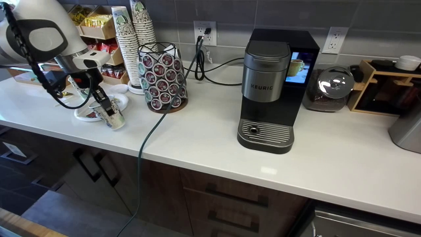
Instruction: Pick up the laying styrofoam cup and place it on the counter top upright
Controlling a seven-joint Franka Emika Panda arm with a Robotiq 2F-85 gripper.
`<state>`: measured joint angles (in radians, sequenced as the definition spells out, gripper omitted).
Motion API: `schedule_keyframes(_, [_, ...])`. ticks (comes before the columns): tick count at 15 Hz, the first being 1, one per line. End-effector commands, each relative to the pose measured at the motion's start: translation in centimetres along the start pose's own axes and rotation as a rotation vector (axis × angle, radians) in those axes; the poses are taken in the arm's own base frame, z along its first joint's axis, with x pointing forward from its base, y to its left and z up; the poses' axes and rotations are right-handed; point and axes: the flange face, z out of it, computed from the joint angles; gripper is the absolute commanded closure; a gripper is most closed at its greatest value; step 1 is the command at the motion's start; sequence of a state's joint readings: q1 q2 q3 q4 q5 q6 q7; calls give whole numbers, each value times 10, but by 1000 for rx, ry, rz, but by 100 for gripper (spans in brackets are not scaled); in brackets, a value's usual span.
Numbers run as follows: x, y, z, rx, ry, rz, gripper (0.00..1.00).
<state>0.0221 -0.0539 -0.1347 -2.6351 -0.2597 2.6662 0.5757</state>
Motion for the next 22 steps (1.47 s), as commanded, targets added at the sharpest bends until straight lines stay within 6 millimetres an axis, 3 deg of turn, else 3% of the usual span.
schedule_keyframes(1, [-7, -20, -9, 109, -110, -36, 99])
schedule_keyframes(3, [6, -19, -31, 203, -185, -42, 99])
schedule_keyframes(7, [42, -7, -31, 291, -301, 30, 99])
schedule_keyframes(12, [61, 5, -14, 231, -167, 84, 99])
schedule_keyframes(17, [60, -9, 15, 152, -82, 80, 99])
schedule_keyframes(18, [60, -11, 22, 133, -89, 89, 95])
schedule_keyframes(19, [60, -13, 28, 116, -93, 99, 72])
schedule_keyframes(22, [60, -8, 30, 93, -111, 134, 64])
